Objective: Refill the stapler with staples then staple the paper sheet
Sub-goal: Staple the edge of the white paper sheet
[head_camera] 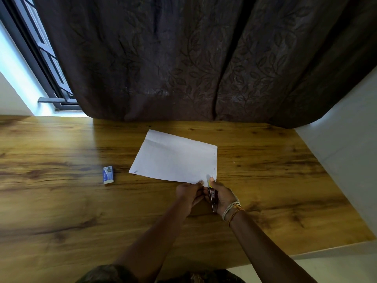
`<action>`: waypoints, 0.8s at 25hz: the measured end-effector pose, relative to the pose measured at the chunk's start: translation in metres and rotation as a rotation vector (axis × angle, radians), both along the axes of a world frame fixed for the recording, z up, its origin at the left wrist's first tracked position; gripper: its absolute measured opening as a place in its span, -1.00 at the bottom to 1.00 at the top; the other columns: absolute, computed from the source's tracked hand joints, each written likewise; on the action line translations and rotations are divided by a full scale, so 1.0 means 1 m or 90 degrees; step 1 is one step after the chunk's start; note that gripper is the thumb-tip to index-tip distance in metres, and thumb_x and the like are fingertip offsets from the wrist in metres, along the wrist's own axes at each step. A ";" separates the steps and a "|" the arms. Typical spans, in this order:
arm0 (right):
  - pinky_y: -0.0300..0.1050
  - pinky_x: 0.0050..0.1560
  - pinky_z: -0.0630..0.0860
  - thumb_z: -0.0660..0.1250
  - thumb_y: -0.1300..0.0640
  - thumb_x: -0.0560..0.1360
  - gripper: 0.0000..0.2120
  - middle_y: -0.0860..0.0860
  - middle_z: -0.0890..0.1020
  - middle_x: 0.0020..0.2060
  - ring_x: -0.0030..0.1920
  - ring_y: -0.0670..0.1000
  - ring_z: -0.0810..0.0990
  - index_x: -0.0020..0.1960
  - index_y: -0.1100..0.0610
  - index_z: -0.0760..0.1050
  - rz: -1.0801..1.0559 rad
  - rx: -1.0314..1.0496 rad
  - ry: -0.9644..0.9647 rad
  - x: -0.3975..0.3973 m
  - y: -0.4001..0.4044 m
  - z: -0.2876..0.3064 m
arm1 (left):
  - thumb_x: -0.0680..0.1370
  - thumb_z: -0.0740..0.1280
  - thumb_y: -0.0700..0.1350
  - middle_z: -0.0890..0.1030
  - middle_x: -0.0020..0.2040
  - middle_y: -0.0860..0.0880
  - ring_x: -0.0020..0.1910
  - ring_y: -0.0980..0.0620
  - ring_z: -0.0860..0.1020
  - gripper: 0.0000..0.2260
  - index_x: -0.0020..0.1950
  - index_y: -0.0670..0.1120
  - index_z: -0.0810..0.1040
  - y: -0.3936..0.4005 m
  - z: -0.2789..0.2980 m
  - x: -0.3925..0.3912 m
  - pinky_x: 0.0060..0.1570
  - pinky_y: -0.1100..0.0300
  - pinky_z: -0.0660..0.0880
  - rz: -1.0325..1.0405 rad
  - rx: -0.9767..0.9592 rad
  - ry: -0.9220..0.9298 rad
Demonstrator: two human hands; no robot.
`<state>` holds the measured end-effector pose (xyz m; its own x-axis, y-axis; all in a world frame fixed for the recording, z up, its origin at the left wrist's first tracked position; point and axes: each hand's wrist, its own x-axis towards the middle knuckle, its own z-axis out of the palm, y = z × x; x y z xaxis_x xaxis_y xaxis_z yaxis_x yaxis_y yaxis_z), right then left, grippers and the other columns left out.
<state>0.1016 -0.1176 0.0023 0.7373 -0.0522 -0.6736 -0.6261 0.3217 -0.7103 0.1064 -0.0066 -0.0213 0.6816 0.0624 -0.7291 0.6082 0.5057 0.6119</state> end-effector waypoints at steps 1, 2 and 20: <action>-0.22 -0.40 0.55 0.33 0.04 0.51 -0.79 0.05 0.66 -0.43 -0.44 -0.05 0.63 -0.06 0.20 0.57 -0.003 -0.001 -0.003 0.000 0.000 0.000 | 0.45 0.48 -0.26 0.70 -0.23 -0.17 -0.25 -0.06 0.70 -0.87 -0.12 -0.24 0.55 0.000 0.000 0.000 -0.24 0.04 0.66 -0.001 -0.003 -0.002; -0.20 -0.37 0.55 0.34 0.05 0.51 -0.78 0.08 0.66 -0.41 -0.42 -0.03 0.63 -0.03 0.22 0.57 -0.012 -0.008 -0.007 0.001 0.001 0.000 | 0.45 0.48 -0.27 0.70 -0.28 -0.15 -0.28 -0.05 0.70 -0.87 -0.13 -0.24 0.55 0.000 0.001 0.000 -0.28 0.07 0.66 -0.001 -0.005 -0.004; 0.05 0.10 0.55 0.42 -0.13 0.40 -0.60 0.13 0.64 -0.01 0.04 0.15 0.58 0.08 0.14 0.58 0.228 -0.676 -0.130 -0.003 -0.076 0.006 | 0.50 0.43 -0.26 0.69 0.00 -0.20 -0.06 -0.08 0.70 -0.78 0.10 -0.15 0.48 0.003 0.008 -0.004 -0.02 -0.04 0.64 -0.003 -0.034 -0.004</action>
<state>0.0985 -0.1933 0.0084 0.9155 -0.2885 -0.2804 -0.4022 -0.6767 -0.6167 0.1024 -0.0040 -0.0130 0.6868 0.0209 -0.7265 0.6064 0.5346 0.5886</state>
